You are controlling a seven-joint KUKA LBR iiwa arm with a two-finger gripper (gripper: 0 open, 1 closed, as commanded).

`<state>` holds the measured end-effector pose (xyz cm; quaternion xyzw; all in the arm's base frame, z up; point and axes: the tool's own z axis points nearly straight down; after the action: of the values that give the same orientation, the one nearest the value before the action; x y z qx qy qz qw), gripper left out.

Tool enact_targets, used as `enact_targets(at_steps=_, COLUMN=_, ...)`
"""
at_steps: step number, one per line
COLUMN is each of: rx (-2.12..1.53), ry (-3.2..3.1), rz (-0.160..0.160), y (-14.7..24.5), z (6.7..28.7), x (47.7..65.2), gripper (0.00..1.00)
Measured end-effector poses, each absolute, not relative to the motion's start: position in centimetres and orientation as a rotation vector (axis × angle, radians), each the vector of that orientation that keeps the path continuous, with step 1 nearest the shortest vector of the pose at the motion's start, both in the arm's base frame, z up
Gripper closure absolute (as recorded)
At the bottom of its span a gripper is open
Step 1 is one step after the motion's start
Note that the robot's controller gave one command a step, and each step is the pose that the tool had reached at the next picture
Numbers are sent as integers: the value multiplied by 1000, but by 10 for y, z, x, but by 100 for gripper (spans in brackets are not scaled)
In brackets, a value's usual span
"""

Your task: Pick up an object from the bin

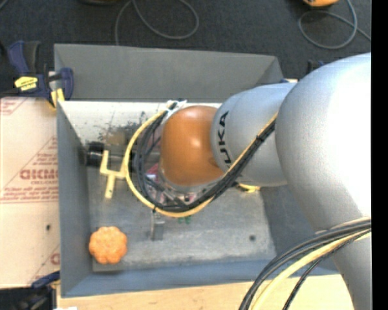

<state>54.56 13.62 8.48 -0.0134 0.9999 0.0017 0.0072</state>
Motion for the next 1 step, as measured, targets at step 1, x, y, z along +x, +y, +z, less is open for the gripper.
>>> enact_targets(at_steps=1, rx=-222, ry=3123, rz=12, y=156, z=74, x=530, gripper=0)
